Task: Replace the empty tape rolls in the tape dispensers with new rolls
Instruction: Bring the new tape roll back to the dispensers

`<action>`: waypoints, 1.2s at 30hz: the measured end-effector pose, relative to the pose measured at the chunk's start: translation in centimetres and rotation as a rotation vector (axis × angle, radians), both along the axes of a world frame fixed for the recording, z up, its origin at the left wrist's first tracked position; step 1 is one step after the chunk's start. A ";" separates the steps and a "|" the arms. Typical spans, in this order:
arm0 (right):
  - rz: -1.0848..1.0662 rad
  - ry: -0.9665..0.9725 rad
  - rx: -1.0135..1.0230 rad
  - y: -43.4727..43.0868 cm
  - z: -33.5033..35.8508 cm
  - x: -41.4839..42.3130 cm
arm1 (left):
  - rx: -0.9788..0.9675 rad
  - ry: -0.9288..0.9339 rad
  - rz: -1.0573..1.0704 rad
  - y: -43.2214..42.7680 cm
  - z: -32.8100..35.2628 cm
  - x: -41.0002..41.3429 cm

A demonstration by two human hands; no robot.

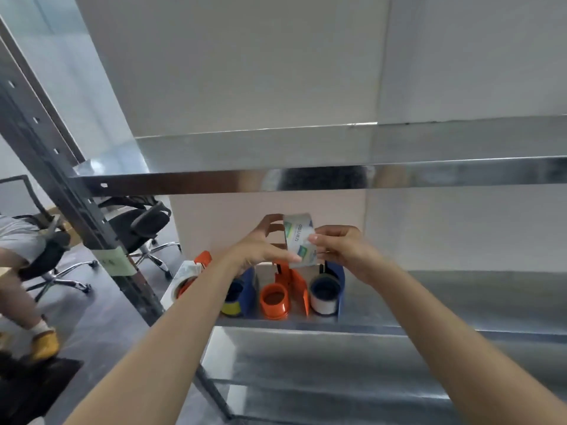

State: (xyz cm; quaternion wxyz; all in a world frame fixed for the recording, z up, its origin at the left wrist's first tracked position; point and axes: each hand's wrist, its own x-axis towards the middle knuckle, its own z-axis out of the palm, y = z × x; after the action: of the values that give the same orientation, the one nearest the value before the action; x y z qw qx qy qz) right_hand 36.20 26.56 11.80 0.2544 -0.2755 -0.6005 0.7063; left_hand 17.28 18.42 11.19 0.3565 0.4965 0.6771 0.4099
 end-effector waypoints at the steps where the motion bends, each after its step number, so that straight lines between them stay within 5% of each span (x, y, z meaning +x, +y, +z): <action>1: -0.009 -0.004 -0.002 -0.3 -0.2 -0.4 | -0.016 -0.012 -0.011 -0.2 -0.2 -0.4; 9: 0.012 -0.160 0.070 -0.5 -3.2 -3.2 | -0.192 -0.110 -0.039 -1.4 -3.5 -3.1; 15: 0.219 -0.508 0.539 -0.6 -6.3 -5.9 | -0.251 -0.492 0.191 -2.5 -6.2 -5.6; 18: 0.369 -0.626 0.812 -0.4 -7.8 -7.5 | -0.297 -0.445 0.252 -2.9 -7.9 -7.0; 25: 0.524 -0.725 1.024 0.6 -9.6 -8.9 | -0.406 -0.534 0.260 -2.0 -11.0 -8.0; 36: 0.624 -0.778 1.011 0.9 -12.0 -9.5 | -0.551 -0.410 0.222 0.1 -9.8 -8.5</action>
State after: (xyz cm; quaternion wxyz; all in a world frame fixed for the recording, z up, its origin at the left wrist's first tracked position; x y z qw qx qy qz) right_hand 26.71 27.41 -0.20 -0.0960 -0.1708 -0.9529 0.2314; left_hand 8.80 18.51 1.36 0.5587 0.2126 0.7264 0.3391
